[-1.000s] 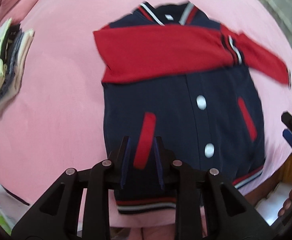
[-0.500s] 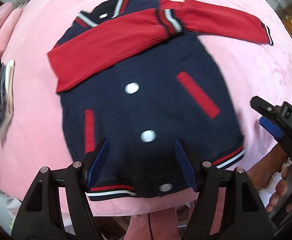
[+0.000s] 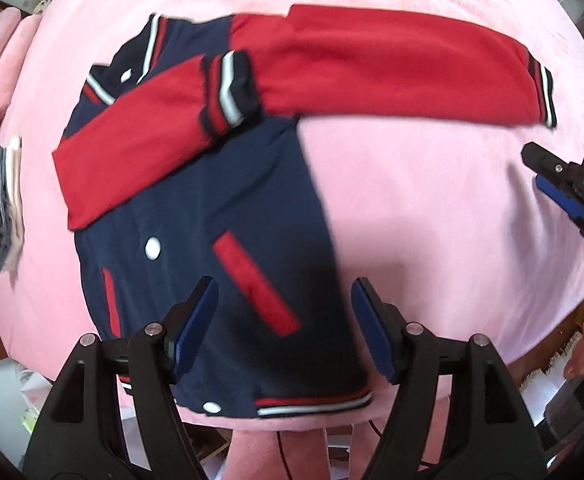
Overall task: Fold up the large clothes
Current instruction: 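Grasp the other red sleeve cuff with the right gripper, then lift and fold the held sleeve across the jacket with the right gripper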
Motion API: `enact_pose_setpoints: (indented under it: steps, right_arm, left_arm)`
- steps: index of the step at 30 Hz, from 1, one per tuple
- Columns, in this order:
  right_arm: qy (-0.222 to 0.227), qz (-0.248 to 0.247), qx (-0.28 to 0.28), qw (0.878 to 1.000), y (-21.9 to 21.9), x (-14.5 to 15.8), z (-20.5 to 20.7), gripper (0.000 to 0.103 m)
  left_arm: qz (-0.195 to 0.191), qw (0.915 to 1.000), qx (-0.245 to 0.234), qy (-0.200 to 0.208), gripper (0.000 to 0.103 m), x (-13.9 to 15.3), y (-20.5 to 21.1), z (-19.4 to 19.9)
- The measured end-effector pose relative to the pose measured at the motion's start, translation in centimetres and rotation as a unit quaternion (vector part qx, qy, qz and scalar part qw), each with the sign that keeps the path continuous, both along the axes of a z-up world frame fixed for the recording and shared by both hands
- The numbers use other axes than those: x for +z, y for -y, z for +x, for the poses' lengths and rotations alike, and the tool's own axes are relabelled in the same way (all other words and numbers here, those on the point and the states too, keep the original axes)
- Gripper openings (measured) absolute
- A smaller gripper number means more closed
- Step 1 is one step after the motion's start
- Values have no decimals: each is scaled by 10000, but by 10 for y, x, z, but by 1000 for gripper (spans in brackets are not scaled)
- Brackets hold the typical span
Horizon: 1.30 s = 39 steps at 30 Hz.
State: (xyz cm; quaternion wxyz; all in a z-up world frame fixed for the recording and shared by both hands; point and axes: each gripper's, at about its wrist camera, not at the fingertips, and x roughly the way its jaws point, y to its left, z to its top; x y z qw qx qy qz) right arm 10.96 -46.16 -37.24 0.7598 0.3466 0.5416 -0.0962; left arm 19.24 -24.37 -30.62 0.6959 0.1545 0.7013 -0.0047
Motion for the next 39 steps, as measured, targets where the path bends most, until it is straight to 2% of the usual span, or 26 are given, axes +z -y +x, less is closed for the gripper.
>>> enact_pose_setpoints:
  steps: [1,8,14,18,22,24,30,34,39]
  right_arm:
    - [-26,-19,9,10000,13,-3,9,38]
    - [68,93,-183,9998,76,-19,51,32]
    - [357,380,-350,9980,95,-29,71,16]
    - [568,333,-581,9961,90,-27,75,12]
    - [683,-98,-523,9962,82,-5,85,12]
    - [823,-438,-401,9948,74,15,93,12]
    - [1276,-1231,-23,9841,37,73,118,12]
    - [1662,-1576,8,9734,-3,113,133,12]
    - [2335,-1702,69,9573,-96,148,164,12]
  left_arm:
    - [-1,10000,27,-25,67,-2,6,6]
    - [100,9999,-51,109,67,3,27,29]
    - [167,9993,336,-9,67,-4,5,27]
    - [46,9980,634,-23,67,-4,-14,21]
    - [-46,9966,820,59,67,-2,-39,18]
    - [-123,9956,914,137,67,3,-56,18]
    - [-658,9883,1300,442,67,31,-131,11]
    - [-913,9868,1217,552,67,43,-192,0]
    - [-817,9894,1101,476,67,43,-264,-12]
